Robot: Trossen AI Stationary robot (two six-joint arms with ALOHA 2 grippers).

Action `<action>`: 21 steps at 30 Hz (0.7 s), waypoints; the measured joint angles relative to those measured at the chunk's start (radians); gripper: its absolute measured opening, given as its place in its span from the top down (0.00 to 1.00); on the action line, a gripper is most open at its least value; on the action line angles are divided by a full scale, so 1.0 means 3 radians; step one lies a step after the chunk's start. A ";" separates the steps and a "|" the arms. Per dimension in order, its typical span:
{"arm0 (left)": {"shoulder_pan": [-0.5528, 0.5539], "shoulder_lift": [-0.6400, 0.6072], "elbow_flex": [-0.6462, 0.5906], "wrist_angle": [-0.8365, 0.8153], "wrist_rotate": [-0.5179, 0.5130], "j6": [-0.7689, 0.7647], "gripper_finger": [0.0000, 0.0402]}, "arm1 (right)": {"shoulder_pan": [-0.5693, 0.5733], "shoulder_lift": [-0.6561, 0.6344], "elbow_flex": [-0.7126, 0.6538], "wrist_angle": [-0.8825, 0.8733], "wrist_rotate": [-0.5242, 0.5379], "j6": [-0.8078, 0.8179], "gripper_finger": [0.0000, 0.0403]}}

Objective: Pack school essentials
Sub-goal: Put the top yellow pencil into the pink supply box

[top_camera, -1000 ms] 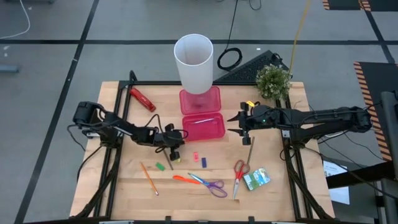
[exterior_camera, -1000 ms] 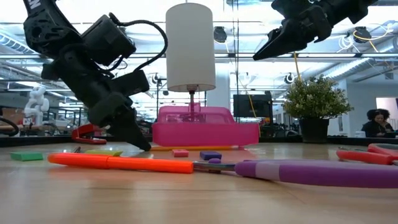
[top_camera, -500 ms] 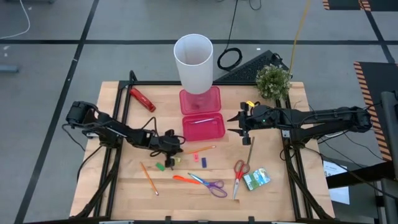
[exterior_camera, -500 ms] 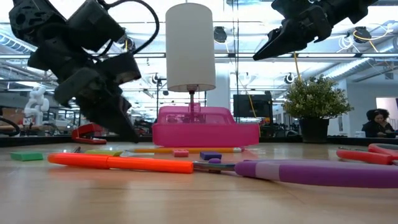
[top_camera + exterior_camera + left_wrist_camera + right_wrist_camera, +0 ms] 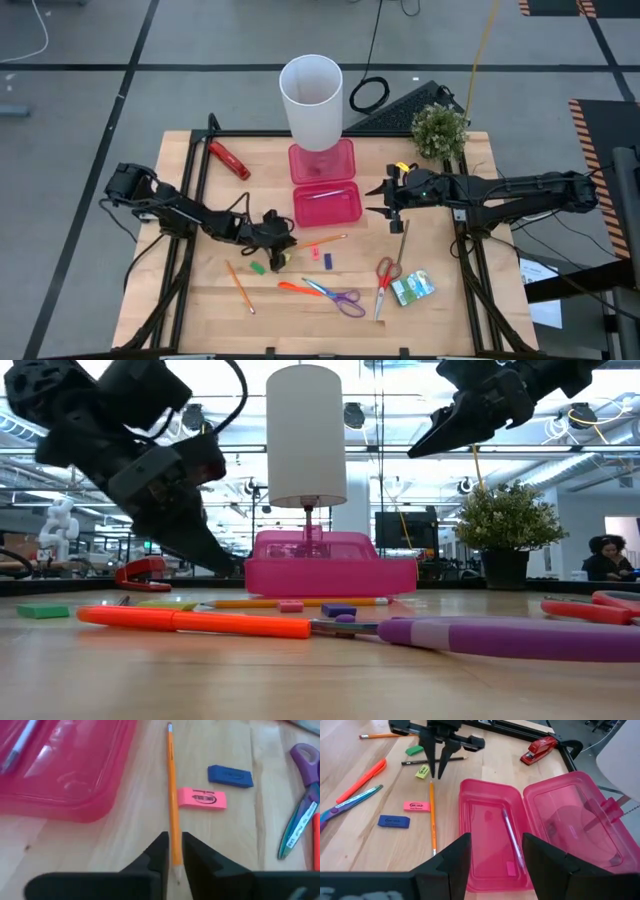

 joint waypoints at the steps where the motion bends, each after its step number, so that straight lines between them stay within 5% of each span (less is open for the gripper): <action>1: -0.0052 0.0039 0.0001 0.0058 -0.0082 -0.0009 0.82 | 0.0000 0.0001 0.0000 -0.0003 0.0000 0.0000 0.58; 7: -0.0269 0.0333 0.0199 0.0111 -0.0487 0.0062 0.70 | 0.0000 0.0001 0.0000 -0.0003 0.0000 -0.0005 0.58; 14: -0.0258 0.0766 0.0544 -0.0294 -0.0642 -0.0021 0.69 | 0.0000 0.0001 0.0000 -0.0002 0.0000 -0.0008 0.58; 21: -0.0248 0.0959 0.0613 -0.0265 -0.0641 -0.0100 0.83 | 0.0000 0.0001 0.0001 -0.0020 0.0000 -0.0020 0.58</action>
